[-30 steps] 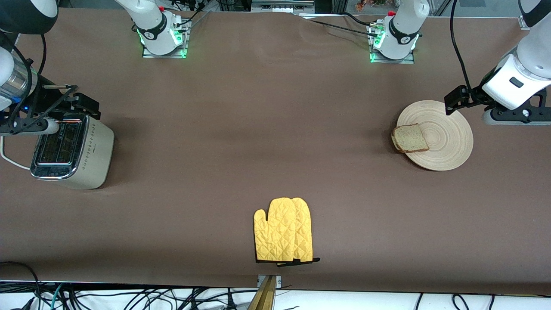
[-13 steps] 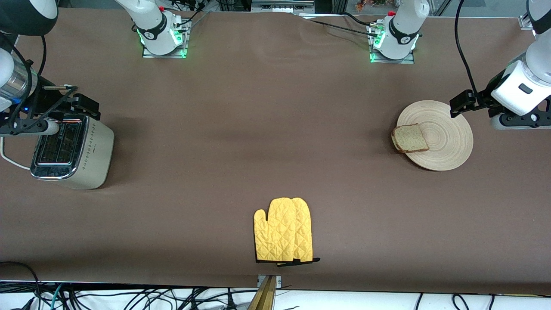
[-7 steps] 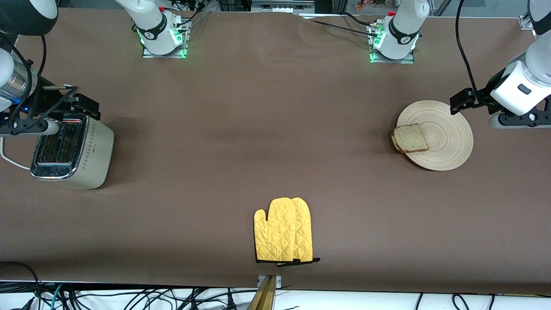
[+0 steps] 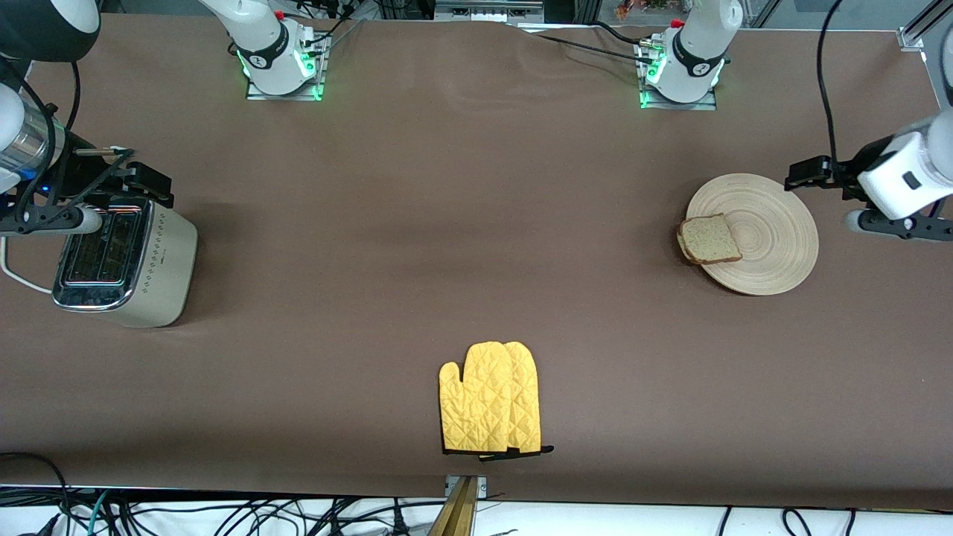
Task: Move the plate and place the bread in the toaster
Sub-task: 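Lower the left gripper to the wooden plate rim and grasp it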
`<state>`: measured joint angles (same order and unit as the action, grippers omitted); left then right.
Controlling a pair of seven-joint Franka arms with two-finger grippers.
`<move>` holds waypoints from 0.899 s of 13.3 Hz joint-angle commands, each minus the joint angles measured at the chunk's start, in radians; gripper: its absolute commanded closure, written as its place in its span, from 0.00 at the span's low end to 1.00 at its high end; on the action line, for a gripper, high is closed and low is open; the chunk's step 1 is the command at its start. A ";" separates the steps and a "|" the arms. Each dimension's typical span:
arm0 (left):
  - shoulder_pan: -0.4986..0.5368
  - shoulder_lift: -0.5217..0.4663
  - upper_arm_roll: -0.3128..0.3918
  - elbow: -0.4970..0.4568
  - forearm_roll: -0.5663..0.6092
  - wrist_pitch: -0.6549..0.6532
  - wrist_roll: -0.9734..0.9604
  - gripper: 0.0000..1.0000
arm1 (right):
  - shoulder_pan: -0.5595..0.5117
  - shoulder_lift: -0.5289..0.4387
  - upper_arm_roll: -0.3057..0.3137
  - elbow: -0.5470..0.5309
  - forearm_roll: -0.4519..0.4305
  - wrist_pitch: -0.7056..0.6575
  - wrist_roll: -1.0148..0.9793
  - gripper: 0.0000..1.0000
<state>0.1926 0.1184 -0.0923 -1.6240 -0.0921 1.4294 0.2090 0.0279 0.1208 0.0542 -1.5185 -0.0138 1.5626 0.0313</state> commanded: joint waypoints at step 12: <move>0.620 0.501 -0.007 -0.020 -0.329 0.247 0.722 0.00 | -0.006 0.003 0.003 0.009 0.012 -0.003 0.004 0.00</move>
<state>0.7793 0.5780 -0.0834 -1.6848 -0.3739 1.6671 0.8871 0.0279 0.1220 0.0534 -1.5184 -0.0136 1.5632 0.0327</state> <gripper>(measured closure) 0.000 0.000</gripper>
